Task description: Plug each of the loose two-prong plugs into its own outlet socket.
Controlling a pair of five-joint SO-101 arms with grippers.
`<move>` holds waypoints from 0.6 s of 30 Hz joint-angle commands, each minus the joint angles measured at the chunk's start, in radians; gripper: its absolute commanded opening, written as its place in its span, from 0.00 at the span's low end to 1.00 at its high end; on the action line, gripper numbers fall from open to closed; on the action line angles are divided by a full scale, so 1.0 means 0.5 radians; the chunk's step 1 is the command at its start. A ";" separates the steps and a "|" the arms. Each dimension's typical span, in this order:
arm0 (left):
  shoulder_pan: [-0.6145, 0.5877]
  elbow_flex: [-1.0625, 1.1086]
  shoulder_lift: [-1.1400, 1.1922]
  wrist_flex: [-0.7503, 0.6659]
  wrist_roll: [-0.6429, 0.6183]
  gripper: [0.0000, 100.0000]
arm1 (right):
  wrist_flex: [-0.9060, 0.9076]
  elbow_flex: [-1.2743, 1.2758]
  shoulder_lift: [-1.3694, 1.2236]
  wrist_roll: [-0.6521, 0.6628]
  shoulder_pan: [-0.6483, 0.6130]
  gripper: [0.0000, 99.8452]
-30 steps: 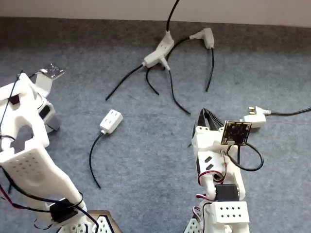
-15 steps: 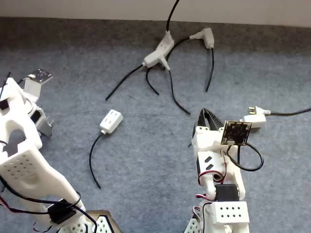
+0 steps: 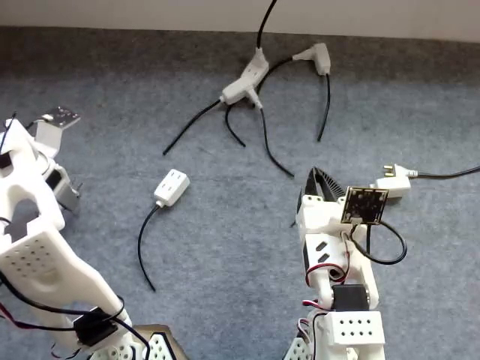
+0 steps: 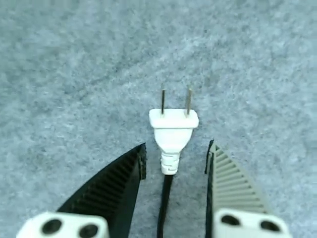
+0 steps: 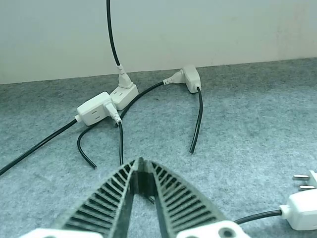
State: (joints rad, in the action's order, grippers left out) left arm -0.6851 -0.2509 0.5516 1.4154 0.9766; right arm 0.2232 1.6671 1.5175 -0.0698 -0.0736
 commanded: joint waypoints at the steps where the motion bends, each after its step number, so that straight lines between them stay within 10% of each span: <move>1: 0.008 -0.087 -0.192 0.025 0.003 0.20 | 0.005 0.284 0.023 0.028 -0.008 0.01; 18: -0.005 -0.087 -0.023 -0.206 0.003 0.20 | 0.005 0.284 0.023 0.028 -0.008 0.01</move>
State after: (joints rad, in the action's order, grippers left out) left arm -0.6851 -0.2555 0.5424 1.3433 0.9766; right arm 0.2232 1.6671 1.5175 -0.0698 -0.0736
